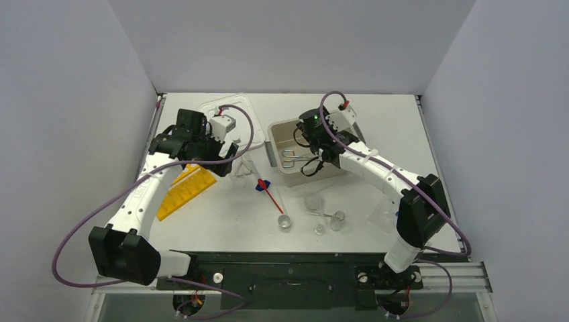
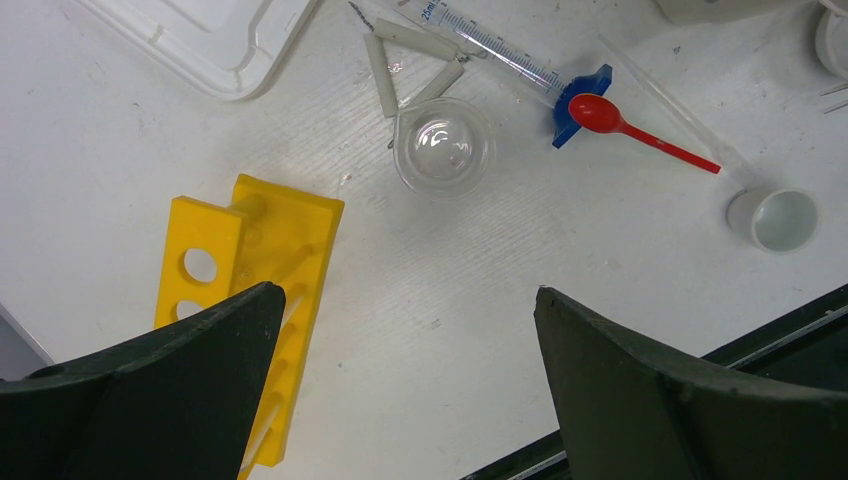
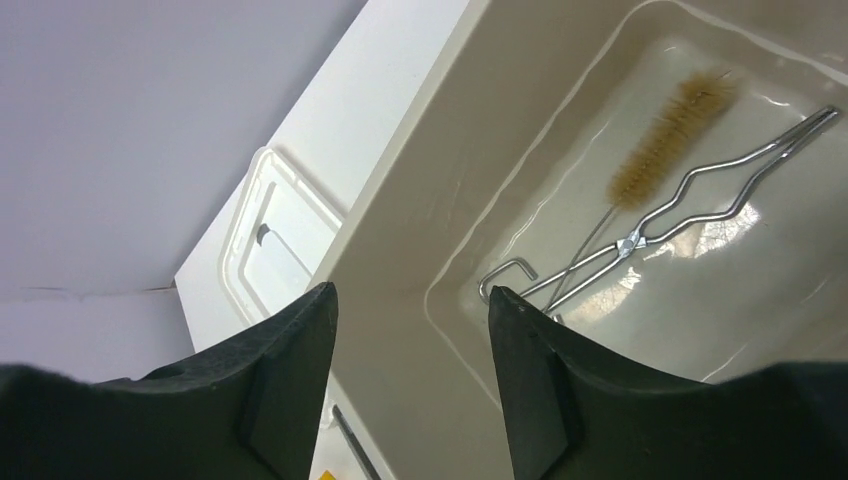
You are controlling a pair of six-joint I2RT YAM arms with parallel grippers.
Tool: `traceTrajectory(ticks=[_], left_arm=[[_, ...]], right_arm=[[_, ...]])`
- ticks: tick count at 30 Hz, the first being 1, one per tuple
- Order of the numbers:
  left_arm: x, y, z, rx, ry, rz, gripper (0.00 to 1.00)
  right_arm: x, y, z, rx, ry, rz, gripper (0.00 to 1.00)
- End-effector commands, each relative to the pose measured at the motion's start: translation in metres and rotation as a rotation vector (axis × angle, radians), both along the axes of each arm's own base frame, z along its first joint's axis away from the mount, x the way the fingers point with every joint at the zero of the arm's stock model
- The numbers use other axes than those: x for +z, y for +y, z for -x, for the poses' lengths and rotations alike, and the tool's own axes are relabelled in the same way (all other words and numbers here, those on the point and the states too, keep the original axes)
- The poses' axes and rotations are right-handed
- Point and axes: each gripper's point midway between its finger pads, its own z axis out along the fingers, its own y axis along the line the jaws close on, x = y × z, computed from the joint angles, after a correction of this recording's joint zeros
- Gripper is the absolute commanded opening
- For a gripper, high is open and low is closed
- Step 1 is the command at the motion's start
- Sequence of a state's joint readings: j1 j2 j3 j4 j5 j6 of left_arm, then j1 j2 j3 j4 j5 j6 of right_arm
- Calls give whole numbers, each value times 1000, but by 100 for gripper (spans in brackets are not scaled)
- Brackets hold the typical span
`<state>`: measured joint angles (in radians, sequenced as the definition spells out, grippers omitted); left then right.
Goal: Organize the chemistry lab equipment
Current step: Place the chemistry item in the storage box, then pick up the chemistry item at the center of the board.
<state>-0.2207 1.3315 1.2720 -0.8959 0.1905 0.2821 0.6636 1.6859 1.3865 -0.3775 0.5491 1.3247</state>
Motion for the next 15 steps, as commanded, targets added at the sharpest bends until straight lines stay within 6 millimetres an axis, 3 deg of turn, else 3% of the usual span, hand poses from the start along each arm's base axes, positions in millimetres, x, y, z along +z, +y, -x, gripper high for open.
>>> traceTrajectory(ticks=[1, 6, 9, 10, 11, 12, 15], left_arm=[[9, 0, 2, -9, -32, 6, 97], [11, 0, 1, -9, -40, 6, 96], [11, -1, 1, -11, -38, 10, 96], [11, -1, 1, -11, -37, 10, 97], [10, -1, 1, -11, -36, 10, 97], [10, -1, 1, -12, -35, 11, 97], [11, -1, 1, -13, -38, 10, 97]], right_arm=[[50, -18, 10, 17, -81, 6, 52], [48, -58, 47, -15, -111, 20, 44], [25, -94, 79, -59, -98, 12, 38], [3, -103, 89, -64, -63, 29, 37], [6, -113, 95, -78, -80, 13, 34], [-12, -120, 104, -78, -50, 27, 33], [-28, -135, 120, -89, -30, 30, 32]])
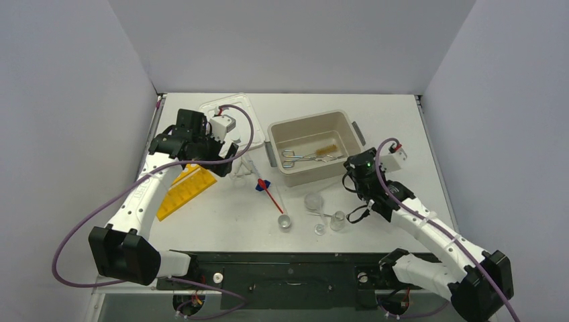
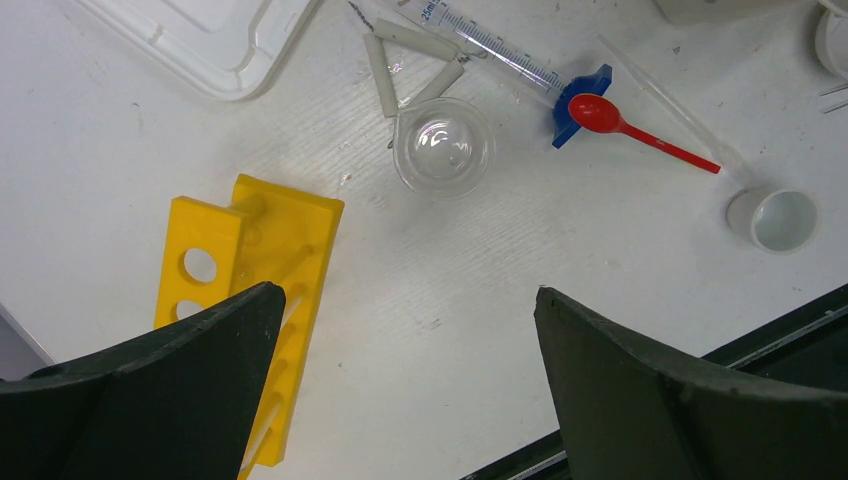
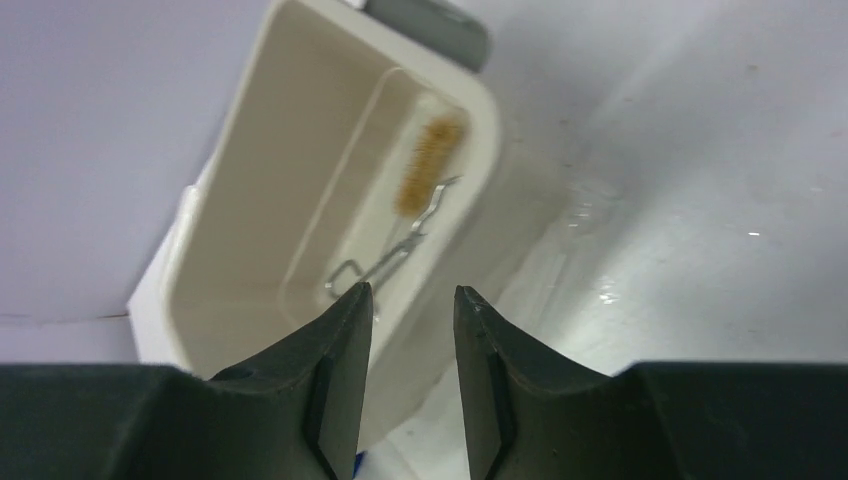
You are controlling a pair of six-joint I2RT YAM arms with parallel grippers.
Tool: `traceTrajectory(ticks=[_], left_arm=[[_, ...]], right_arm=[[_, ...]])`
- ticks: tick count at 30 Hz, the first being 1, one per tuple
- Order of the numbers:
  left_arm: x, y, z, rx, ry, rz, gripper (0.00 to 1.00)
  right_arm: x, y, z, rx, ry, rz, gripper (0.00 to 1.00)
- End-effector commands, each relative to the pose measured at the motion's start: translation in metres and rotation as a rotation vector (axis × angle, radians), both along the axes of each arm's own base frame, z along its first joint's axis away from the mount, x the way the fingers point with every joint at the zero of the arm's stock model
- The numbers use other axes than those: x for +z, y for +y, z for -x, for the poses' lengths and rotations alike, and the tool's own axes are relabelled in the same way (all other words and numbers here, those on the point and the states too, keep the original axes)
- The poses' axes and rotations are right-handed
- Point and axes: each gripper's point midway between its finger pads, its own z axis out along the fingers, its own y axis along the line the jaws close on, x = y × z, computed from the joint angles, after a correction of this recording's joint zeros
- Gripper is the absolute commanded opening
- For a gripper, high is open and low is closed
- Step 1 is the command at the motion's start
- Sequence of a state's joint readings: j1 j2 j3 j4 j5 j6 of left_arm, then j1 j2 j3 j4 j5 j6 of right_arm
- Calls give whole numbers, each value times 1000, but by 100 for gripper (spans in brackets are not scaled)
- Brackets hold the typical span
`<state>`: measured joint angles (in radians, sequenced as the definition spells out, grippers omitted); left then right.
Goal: Organize the chemistry lab equipment
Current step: Pick up the chemistry item at the center of the board.
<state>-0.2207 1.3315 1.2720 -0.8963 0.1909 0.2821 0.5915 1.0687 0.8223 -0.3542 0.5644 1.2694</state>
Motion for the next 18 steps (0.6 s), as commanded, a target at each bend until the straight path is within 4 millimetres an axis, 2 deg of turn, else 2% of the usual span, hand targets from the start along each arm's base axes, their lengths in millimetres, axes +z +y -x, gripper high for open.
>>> traceTrajectory(ticks=[1, 7, 15, 16, 17, 18], left_arm=[[11, -1, 1, -12, -39, 10, 97], [11, -2, 1, -9, -31, 16, 96], [13, 1, 2, -9, -41, 0, 96], [13, 1, 3, -8, -40, -1, 96], [13, 1, 2, -9, -41, -1, 96], [13, 2, 2, -9, -41, -2, 96]], right_arm=[[-34, -21, 20, -27, 51, 20, 33], [-79, -17, 24, -12, 139, 41, 39], [-108, -4, 6, -7, 185, 107, 42], [-106, -1, 1, -7, 181, 113, 42], [-116, 1, 1, -2, 208, 136, 42], [-114, 4, -4, -5, 206, 138, 42]])
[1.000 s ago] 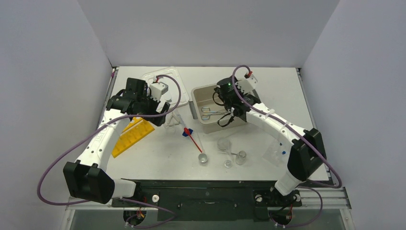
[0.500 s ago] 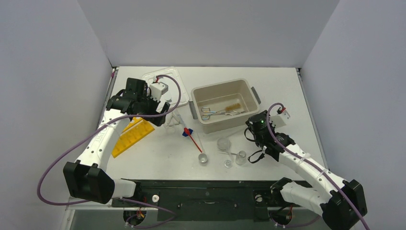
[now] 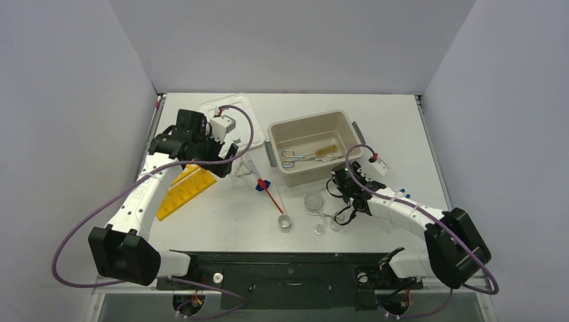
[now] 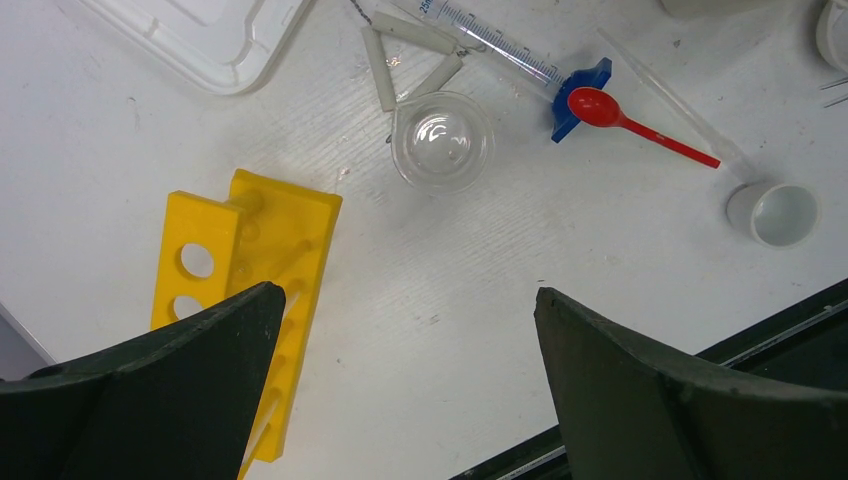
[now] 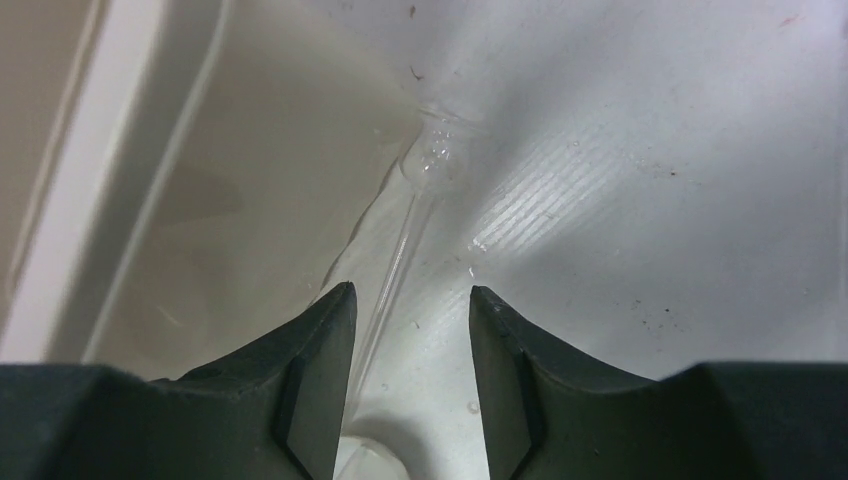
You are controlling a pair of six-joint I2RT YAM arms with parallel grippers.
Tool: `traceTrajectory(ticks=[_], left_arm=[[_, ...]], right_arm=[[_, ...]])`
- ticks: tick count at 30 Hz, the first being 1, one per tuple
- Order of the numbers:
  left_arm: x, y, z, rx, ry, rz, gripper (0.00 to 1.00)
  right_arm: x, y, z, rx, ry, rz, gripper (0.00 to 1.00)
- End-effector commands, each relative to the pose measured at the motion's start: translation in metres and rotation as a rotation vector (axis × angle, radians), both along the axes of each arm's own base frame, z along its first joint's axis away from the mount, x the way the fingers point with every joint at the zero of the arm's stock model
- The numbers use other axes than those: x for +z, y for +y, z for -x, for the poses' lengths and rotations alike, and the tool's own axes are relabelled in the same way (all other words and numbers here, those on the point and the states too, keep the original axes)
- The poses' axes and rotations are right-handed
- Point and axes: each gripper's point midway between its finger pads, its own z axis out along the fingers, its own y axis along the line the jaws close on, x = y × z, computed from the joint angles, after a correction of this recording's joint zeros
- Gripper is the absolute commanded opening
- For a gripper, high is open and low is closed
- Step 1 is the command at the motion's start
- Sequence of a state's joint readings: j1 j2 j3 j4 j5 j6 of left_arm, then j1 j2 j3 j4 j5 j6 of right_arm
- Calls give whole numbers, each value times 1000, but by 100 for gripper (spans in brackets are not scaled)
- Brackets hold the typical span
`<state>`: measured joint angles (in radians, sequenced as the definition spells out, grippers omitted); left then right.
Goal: Organize the chemistry lab equipment
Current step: Pick up the chemistry item at the center of the board.
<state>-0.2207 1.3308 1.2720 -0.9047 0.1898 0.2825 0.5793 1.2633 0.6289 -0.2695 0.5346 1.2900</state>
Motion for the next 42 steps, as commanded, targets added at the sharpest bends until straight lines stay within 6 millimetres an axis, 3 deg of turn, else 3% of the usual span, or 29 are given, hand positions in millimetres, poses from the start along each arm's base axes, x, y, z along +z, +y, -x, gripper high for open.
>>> traceTrajectory(ticks=[1, 11, 17, 23, 30, 36, 42], left_arm=[[14, 1, 1, -9, -48, 0, 97], [12, 3, 0, -15, -48, -15, 96], [10, 2, -2, -16, -42, -14, 97], [6, 4, -1, -19, -43, -27, 96], [3, 5, -1, -18, -36, -26, 97], [3, 5, -1, -19, -36, -26, 97], [3, 5, 1, -20, -36, -24, 97]], right_arm=[[4, 17, -25, 3, -30, 22, 42], [-8, 15, -39, -44, -22, 90, 41], [-27, 21, -47, -36, 24, 117, 43], [-43, 16, -41, -45, 64, 137, 43], [-55, 3, -33, -65, 95, 160, 29], [-70, -11, -20, -78, 155, 200, 22], [-70, -24, -3, -91, 153, 204, 15]])
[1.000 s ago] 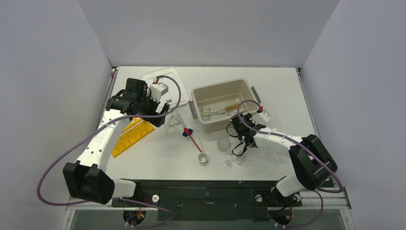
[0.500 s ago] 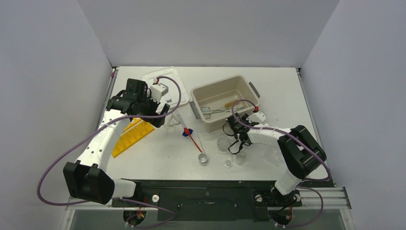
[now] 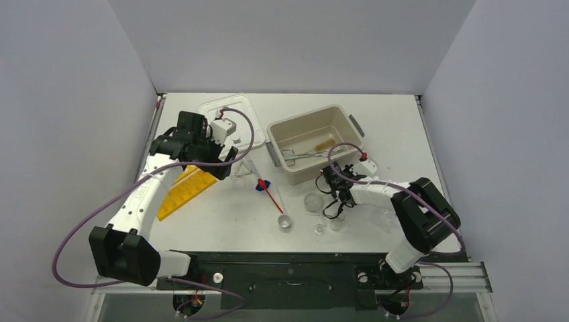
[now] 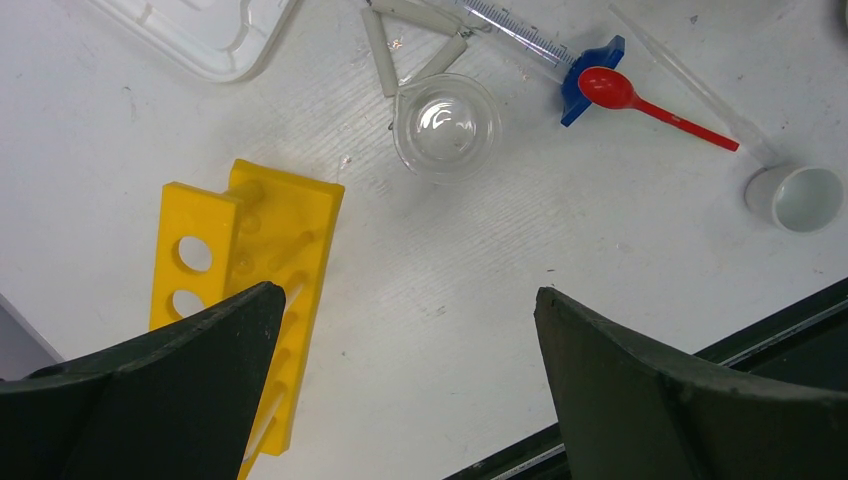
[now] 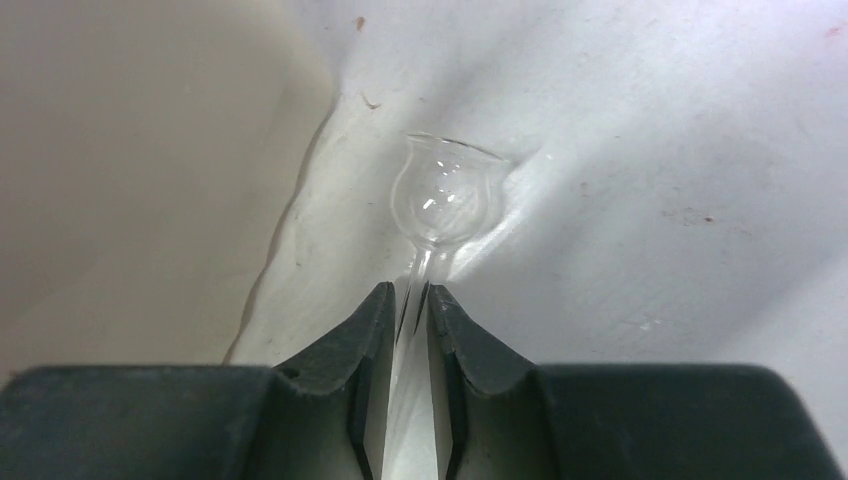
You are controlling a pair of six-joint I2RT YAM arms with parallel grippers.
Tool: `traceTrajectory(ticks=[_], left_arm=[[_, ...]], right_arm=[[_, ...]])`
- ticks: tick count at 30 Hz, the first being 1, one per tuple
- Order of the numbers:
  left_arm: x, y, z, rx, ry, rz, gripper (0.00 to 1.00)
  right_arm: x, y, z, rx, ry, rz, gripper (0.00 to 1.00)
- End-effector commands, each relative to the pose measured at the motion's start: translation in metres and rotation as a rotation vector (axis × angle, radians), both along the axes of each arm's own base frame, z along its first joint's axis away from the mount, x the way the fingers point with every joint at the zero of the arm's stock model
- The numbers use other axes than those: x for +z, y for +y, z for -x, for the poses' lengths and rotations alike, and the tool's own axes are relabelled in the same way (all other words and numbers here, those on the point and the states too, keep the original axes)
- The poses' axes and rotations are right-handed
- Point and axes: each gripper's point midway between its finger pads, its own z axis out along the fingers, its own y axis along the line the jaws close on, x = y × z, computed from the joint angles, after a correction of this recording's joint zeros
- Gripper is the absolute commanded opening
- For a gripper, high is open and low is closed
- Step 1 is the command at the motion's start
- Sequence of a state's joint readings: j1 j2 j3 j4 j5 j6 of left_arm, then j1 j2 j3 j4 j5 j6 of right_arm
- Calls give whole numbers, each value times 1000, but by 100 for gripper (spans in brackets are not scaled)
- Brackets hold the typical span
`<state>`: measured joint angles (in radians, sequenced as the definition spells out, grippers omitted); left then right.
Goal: Organize the chemistry lab equipment
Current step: Pick up the chemistry item at the center of the board, then place the chemistry item in the storage box.
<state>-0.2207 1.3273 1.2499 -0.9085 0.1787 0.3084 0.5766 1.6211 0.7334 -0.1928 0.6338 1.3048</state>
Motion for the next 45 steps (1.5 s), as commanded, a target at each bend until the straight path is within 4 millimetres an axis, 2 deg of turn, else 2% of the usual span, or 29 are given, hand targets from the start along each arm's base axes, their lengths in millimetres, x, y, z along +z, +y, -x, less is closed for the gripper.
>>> traceTrajectory(ticks=[1, 6, 8, 10, 13, 17, 21, 29, 34, 35, 36, 37, 38, 39, 40, 41, 43, 44, 45], left_arm=[[10, 1, -3, -6, -47, 4, 97], [13, -2, -3, -3, -48, 17, 97], [13, -3, -3, -4, -48, 21, 97], [14, -3, -3, -3, -47, 24, 97], [15, -3, -2, -2, -47, 27, 97], [17, -2, -1, -1, -51, 23, 96], [18, -1, 1, -2, -58, 18, 97], [16, -2, 0, -4, -55, 24, 96], [15, -5, -1, -2, -46, 37, 97], [15, -6, -1, -3, -45, 42, 97], [15, -7, -1, -3, -44, 44, 97], [15, -7, -1, -2, -43, 47, 97], [14, -7, -1, -2, -42, 48, 97], [14, -7, -1, -3, -42, 49, 97], [14, -7, -1, -2, -43, 49, 97], [13, -7, 0, -1, -41, 48, 96], [12, -7, 0, -2, -40, 48, 97], [11, -6, 0, 0, -39, 46, 97], [12, -6, 0, 0, -41, 46, 97]], right_arm=[[-11, -22, 26, -27, 50, 44, 15], [-16, -31, 40, -38, 59, 42, 12], [-17, -33, 43, -48, 57, 34, 7], [-14, -34, 42, -56, 42, 27, 1], [0, -34, 35, -69, -3, 4, 0], [30, -39, 23, -99, -82, -26, 0], [62, -53, 16, -140, -160, -57, 0], [131, -55, 21, -143, -323, -162, 0], [181, -41, 12, -108, -419, -229, 0], [186, -38, 9, -102, -426, -229, 0], [201, -34, 4, -91, -449, -235, 0], [202, -30, -1, -84, -443, -229, 0], [216, -24, -7, -71, -463, -236, 0], [213, -19, -14, -65, -450, -225, 0], [228, -12, -21, -55, -473, -234, 0], [235, -4, -33, -49, -478, -235, 0], [243, 10, -51, -30, -475, -230, 0], [232, 18, -62, -23, -441, -207, 0], [246, 25, -72, -20, -459, -219, 0]])
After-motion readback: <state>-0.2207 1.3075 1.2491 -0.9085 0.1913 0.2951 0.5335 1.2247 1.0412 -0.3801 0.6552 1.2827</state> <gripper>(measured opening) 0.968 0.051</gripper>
